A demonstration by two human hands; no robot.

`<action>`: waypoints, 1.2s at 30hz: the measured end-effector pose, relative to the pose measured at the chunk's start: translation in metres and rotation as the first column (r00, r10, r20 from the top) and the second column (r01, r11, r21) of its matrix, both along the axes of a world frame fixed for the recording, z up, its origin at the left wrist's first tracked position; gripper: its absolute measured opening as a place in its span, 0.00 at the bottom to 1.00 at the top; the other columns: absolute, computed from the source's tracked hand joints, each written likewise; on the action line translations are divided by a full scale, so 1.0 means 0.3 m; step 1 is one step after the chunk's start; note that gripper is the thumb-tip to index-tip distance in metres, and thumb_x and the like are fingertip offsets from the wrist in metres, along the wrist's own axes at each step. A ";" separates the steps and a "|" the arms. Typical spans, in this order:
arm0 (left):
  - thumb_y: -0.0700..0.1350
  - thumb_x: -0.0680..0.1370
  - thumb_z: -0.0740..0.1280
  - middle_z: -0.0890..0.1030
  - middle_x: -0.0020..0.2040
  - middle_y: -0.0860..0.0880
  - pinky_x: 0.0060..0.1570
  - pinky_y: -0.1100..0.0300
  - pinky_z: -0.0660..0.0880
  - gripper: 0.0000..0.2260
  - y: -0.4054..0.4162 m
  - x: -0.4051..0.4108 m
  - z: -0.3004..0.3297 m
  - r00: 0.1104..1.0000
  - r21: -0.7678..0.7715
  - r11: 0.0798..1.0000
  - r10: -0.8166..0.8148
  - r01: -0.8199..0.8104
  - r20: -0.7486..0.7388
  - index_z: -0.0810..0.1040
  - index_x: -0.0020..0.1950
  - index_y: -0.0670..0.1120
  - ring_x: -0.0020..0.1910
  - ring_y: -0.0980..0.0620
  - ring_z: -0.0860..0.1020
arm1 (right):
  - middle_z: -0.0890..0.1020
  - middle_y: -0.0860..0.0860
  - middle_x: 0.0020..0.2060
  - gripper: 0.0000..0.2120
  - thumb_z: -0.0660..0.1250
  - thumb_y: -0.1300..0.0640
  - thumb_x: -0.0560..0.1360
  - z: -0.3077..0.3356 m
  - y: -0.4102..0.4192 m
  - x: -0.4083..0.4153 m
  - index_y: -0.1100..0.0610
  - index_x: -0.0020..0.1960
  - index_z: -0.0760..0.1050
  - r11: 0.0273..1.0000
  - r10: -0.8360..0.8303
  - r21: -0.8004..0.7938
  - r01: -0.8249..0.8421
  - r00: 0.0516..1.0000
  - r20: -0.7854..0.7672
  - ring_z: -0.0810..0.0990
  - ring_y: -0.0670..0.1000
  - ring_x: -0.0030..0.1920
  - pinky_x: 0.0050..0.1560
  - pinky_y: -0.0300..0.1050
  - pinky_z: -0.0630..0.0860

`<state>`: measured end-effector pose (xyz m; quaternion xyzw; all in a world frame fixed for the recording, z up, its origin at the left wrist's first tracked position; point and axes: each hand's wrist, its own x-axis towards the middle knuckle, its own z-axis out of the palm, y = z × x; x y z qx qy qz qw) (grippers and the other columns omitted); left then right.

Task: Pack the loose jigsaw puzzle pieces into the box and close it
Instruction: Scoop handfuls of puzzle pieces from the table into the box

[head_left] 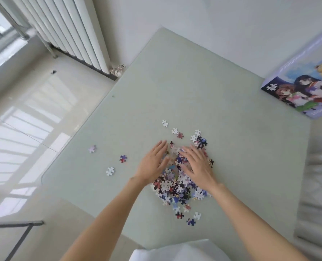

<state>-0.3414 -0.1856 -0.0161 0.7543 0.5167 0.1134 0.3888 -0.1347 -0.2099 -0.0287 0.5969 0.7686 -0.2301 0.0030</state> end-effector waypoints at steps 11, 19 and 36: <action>0.58 0.80 0.46 0.44 0.77 0.45 0.74 0.53 0.41 0.32 -0.081 -0.243 -0.104 0.757 0.163 0.811 0.583 -0.562 -0.295 0.43 0.76 0.41 0.76 0.50 0.41 | 0.46 0.46 0.76 0.32 0.41 0.38 0.75 0.021 -0.141 -0.037 0.50 0.75 0.53 0.941 -0.337 0.022 0.337 0.941 0.010 0.39 0.48 0.75 0.74 0.49 0.38; 0.58 0.79 0.39 0.41 0.76 0.51 0.72 0.61 0.35 0.29 -0.085 0.311 -0.083 0.990 0.077 0.997 0.003 0.008 -0.141 0.41 0.76 0.45 0.74 0.56 0.37 | 0.53 0.48 0.76 0.29 0.47 0.40 0.76 0.075 -0.285 0.038 0.51 0.74 0.58 0.870 -0.490 0.034 0.491 0.871 -0.047 0.48 0.48 0.76 0.75 0.55 0.50; 0.60 0.77 0.52 0.50 0.75 0.34 0.72 0.43 0.46 0.33 -0.331 0.009 -0.153 0.836 0.316 0.807 -0.354 0.500 -0.419 0.48 0.77 0.43 0.75 0.37 0.46 | 0.49 0.52 0.76 0.25 0.49 0.42 0.80 -0.089 -0.393 0.033 0.44 0.76 0.50 0.972 -0.105 0.227 0.059 0.975 0.194 0.45 0.55 0.76 0.73 0.61 0.43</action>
